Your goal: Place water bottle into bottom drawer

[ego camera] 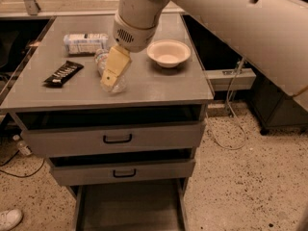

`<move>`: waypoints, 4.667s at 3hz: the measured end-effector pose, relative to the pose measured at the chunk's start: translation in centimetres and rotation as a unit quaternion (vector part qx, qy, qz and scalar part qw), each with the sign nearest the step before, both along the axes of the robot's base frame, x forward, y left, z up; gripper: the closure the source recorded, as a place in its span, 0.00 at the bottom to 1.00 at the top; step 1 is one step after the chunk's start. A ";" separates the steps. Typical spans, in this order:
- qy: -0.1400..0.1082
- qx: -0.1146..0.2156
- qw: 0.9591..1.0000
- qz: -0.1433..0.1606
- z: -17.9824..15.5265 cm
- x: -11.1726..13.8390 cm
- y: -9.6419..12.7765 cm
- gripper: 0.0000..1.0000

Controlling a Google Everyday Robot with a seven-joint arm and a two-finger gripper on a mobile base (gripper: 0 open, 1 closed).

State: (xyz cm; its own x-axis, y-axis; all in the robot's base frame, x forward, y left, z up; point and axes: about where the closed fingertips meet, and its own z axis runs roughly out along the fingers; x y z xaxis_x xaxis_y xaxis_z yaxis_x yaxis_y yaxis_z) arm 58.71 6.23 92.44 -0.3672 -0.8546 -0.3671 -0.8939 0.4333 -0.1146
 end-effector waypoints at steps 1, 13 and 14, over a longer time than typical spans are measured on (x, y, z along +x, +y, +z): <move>0.018 0.009 1.000 0.001 -1.3 0.5 4.1 0.00; 0.076 -0.004 0.989 -0.124 -8.1 11.5 3.9 0.90; 0.053 0.003 0.992 -0.117 -7.4 11.5 4.0 1.00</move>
Offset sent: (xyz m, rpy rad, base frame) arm 0.0108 0.0675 -0.0194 0.0133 0.0568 0.0123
